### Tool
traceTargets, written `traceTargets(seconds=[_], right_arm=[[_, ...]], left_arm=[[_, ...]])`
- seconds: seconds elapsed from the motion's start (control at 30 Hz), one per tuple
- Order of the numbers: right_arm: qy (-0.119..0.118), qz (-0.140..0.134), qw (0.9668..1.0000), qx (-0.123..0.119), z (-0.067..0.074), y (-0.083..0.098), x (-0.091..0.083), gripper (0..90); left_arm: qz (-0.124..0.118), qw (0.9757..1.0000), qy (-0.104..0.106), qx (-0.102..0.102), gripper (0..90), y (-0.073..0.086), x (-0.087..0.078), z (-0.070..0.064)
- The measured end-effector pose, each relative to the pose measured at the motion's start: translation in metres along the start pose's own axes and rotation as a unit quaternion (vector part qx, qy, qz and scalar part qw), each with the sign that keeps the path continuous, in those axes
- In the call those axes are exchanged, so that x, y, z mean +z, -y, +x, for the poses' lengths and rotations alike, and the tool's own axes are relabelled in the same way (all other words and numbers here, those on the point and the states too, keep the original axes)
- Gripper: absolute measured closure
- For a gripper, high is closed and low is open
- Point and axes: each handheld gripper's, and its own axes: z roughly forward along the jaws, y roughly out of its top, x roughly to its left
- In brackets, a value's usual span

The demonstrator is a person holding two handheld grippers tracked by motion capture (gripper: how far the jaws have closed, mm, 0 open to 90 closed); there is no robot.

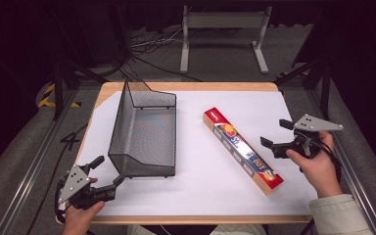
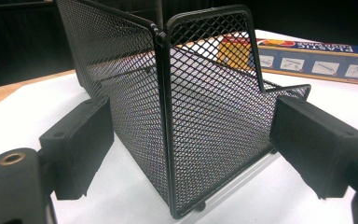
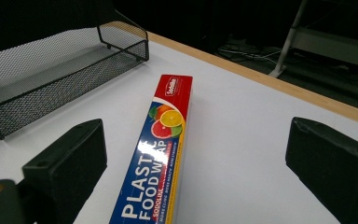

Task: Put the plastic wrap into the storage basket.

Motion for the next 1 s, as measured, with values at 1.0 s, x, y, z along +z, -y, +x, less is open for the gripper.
traceTargets(seconds=[1.0], right_arm=[[-0.026,0.163,0.9861,0.014,0.02,0.001,0.067,13.1]], left_arm=[[0.013,0.9998,0.003,-0.011,14.8,0.006,0.004,0.002]])
